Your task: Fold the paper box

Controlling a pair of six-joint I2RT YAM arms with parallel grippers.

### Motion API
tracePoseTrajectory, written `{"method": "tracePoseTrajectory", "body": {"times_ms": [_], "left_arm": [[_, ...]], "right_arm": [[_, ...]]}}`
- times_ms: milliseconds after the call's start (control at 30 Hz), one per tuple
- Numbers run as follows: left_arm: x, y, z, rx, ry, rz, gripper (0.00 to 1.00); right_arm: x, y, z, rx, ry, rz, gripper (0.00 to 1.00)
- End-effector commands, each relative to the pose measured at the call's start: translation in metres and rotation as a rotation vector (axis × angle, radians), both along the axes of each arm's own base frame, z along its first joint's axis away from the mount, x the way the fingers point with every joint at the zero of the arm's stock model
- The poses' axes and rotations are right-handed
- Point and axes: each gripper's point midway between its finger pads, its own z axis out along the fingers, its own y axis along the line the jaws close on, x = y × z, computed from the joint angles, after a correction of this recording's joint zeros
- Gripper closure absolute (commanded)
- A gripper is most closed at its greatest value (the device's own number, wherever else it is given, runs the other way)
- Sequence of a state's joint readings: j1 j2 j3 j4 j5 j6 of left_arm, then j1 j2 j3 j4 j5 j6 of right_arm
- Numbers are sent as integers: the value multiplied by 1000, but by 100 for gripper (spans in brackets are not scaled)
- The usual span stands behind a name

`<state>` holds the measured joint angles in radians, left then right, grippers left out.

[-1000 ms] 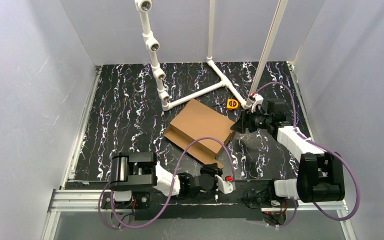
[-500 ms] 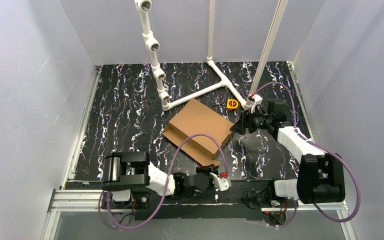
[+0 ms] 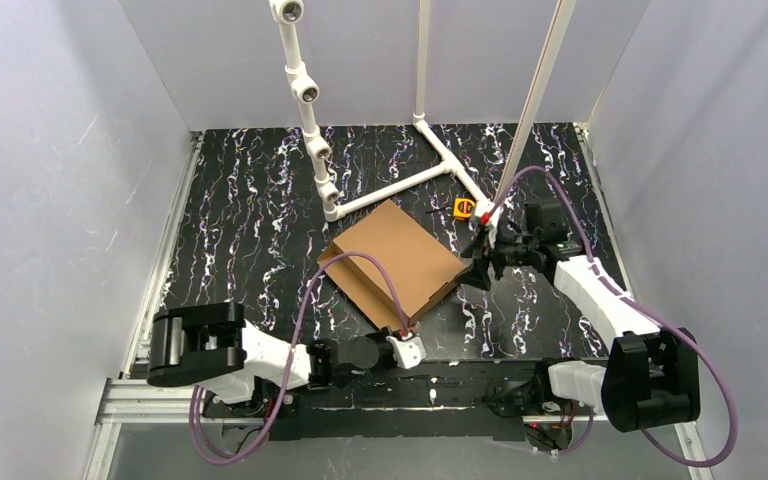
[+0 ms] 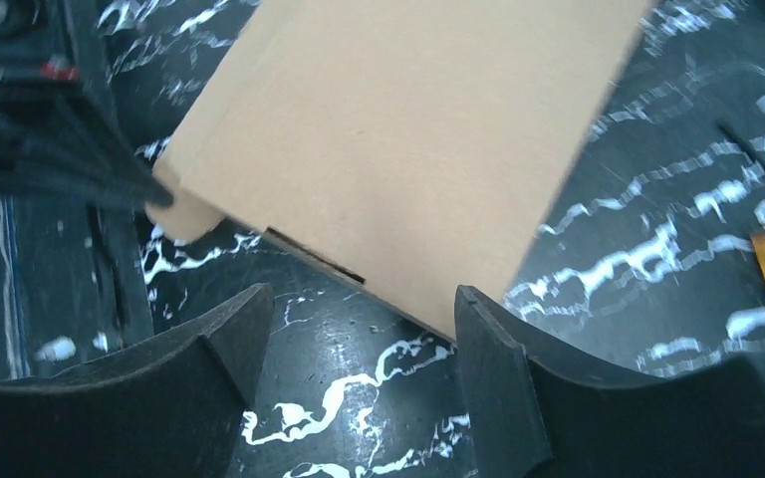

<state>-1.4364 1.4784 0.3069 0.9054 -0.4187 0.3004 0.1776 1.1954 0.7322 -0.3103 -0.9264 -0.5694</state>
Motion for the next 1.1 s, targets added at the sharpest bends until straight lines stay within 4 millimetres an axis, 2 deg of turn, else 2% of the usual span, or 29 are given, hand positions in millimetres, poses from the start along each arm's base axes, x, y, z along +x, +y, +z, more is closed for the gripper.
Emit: {"method": "tracePoseTrajectory", "body": {"times_ms": [0, 100, 267, 433, 567, 767, 1067], "left_arm": [[-5, 5, 8, -104, 108, -2, 100], [-7, 9, 6, -120, 136, -5, 100], [-9, 10, 2, -123, 150, -8, 100], [-10, 13, 3, -144, 160, -10, 100], [-10, 15, 4, -172, 187, -1, 100], [-8, 15, 6, -226, 231, 30, 100], [-1, 20, 2, -298, 276, 120, 100]], "right_arm": [[-25, 22, 7, -46, -220, 284, 24], [-33, 33, -5, -101, -291, 399, 24], [-22, 50, -14, -146, -302, 422, 25], [-28, 40, -29, -224, -383, 553, 27], [-23, 35, -39, -289, -519, 616, 28], [-17, 38, -48, -324, -597, 602, 34], [-18, 30, -65, -368, -591, 571, 38]]}}
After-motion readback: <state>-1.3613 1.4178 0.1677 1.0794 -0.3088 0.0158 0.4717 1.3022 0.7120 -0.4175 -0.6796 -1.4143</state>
